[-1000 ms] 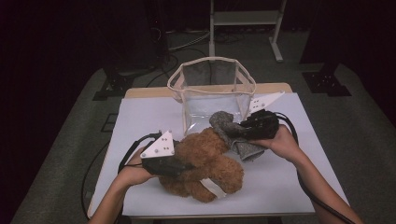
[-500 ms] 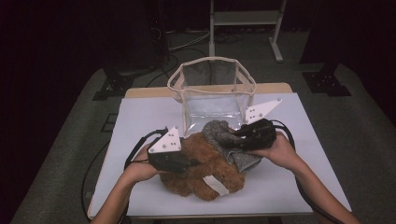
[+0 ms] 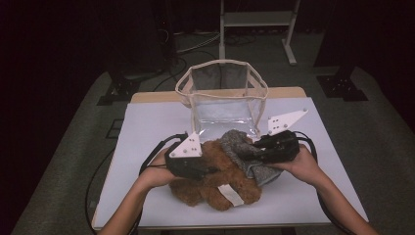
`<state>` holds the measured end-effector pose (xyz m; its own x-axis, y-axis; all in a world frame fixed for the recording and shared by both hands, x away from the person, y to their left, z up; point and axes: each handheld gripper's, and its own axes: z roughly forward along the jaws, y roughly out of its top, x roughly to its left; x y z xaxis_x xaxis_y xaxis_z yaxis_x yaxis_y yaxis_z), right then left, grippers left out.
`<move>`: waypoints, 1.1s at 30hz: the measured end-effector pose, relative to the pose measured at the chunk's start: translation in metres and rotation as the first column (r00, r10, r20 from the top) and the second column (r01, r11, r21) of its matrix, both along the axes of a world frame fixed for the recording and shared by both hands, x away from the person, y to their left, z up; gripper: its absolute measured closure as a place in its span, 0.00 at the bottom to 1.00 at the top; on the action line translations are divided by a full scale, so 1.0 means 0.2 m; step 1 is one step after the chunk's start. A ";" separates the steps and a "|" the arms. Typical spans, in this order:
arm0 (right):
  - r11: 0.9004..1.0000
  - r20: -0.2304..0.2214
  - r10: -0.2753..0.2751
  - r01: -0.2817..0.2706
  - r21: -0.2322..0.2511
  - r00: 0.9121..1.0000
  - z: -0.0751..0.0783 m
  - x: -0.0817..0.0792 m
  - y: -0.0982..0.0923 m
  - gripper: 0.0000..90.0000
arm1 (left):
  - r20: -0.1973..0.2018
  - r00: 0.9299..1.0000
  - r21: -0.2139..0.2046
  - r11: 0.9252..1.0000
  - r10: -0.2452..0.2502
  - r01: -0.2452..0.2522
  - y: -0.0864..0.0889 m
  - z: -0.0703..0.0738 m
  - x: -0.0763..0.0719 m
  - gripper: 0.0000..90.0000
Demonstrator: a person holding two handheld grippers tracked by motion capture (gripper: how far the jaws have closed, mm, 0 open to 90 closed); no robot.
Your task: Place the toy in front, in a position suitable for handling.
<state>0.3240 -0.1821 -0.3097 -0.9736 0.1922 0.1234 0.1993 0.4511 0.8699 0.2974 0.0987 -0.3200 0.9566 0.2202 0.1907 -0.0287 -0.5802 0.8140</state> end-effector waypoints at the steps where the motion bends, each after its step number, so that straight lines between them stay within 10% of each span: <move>1: 1.000 0.002 0.008 -0.008 -0.005 1.000 0.01 0.00 0.01 0.83 | 0.004 1.000 0.010 1.000 0.000 0.000 -0.01 0.00 0.01 0.48; 13: 0.988 -0.109 -0.109 0.096 -0.117 0.988 -0.31 -0.06 -0.26 0.83 | -0.007 1.000 0.068 0.997 -0.019 0.020 -0.16 -0.04 0.05 0.48; 18: 0.963 -0.129 -0.243 0.223 -0.153 0.961 -0.40 -0.09 -0.51 0.83 | -0.010 0.999 0.119 0.992 -0.051 0.051 -0.26 -0.06 0.07 0.48; 27: 0.884 -0.133 -0.436 0.396 -0.247 0.890 -0.55 -0.08 -0.82 0.82 | -0.029 0.996 0.174 0.980 -0.089 0.092 -0.40 -0.10 0.10 0.45; 33: 0.870 -0.151 -0.451 0.397 -0.292 0.880 -0.63 -0.08 -0.83 0.70 | -0.046 0.995 0.177 0.980 -0.084 0.091 -0.40 -0.09 0.11 0.34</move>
